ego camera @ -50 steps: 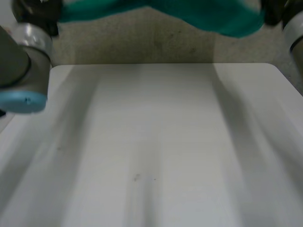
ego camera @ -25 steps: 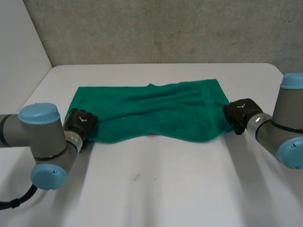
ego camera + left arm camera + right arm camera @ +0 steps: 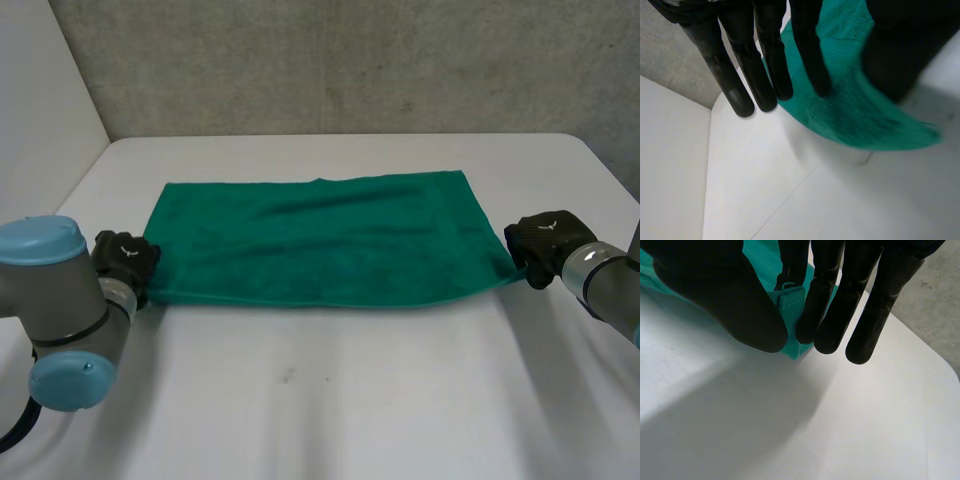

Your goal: Fold the towel.

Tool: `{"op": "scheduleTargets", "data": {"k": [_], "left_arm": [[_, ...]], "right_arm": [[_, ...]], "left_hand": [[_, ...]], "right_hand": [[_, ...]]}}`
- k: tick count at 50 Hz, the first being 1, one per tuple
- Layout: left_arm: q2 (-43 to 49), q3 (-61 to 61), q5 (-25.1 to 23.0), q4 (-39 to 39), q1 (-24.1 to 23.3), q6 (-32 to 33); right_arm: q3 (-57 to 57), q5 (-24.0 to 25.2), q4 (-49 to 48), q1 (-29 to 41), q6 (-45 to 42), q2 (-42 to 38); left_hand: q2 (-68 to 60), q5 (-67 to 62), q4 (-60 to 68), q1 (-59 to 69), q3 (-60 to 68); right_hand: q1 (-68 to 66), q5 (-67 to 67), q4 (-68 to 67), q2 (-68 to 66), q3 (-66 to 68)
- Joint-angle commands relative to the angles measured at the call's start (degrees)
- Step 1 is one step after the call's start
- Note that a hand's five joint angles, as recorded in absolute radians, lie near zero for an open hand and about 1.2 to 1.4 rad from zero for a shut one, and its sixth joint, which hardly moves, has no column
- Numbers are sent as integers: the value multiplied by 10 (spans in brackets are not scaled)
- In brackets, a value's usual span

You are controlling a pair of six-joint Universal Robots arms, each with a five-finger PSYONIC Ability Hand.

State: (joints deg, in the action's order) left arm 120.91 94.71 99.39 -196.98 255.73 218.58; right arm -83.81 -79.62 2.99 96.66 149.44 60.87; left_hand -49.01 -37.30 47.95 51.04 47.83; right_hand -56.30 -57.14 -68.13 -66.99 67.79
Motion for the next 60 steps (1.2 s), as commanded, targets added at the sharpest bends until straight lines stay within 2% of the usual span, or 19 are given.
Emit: {"op": "scheduleTargets", "data": {"k": [1,5,10,14,17,21,26,30,40,45,52,54,56,57,60], "left_arm": [[-52,42,-3,17,-5,14],[-100,93,-15,49,-4,68],[-139,156,-27,141,1,196],[-162,160,-30,191,7,232],[-164,139,-36,185,6,230],[-154,85,-45,143,2,222],[-74,1,-42,58,-12,213],[-10,-71,-42,26,-26,213],[142,-275,-40,21,-33,211],[213,-378,-46,21,-34,211],[264,-438,-53,18,-34,211],[266,-426,-56,10,-37,214],[264,-410,-59,-2,-44,215],[259,-392,-64,-23,-53,216],[240,-362,-73,-69,-66,216]], "right_arm": [[-13,2,25,1,-18,26],[-16,4,103,0,-90,52],[-62,-11,272,-32,-258,75],[-73,-23,313,-54,-330,77],[-58,-26,279,-54,-319,77],[-15,-26,222,-54,-263,65],[56,-18,174,-31,-172,14],[106,-16,139,-11,-137,-16],[241,-34,57,8,-101,-131],[323,-64,36,22,-90,-201],[391,-79,3,32,-85,-252],[406,-84,0,34,-86,-264],[407,-88,0,39,-85,-268],[407,-92,0,45,-83,-268],[404,-96,1,50,-79,-269]], "left_hand": [[-310,-327,321,290,322],[-310,-327,321,290,322],[-310,-327,321,290,322],[-310,-327,321,290,322],[-310,-327,321,290,322],[-310,-327,321,290,322],[-310,-327,321,290,322],[-310,-327,321,290,322],[-310,-327,321,290,322],[-310,-327,321,290,322],[-310,-327,321,290,322],[95,78,-84,-115,-83],[390,373,-379,-410,-378],[390,373,-379,-410,-378],[390,373,-379,-410,-378]], "right_hand": [[-237,-129,-119,-130,122],[-237,-129,-119,-130,122],[-237,-129,-119,-130,122],[-237,-129,-119,-130,122],[-237,-129,-119,-130,122],[-237,-129,-119,-130,122],[-237,-129,-119,-130,122],[-237,-129,-119,-130,122],[-237,-129,-119,-130,122],[-237,-129,-119,-130,122],[-237,-129,-119,-130,122],[75,184,193,182,-190],[358,467,477,465,-473],[463,571,581,570,-578],[463,571,581,570,-578]]}}
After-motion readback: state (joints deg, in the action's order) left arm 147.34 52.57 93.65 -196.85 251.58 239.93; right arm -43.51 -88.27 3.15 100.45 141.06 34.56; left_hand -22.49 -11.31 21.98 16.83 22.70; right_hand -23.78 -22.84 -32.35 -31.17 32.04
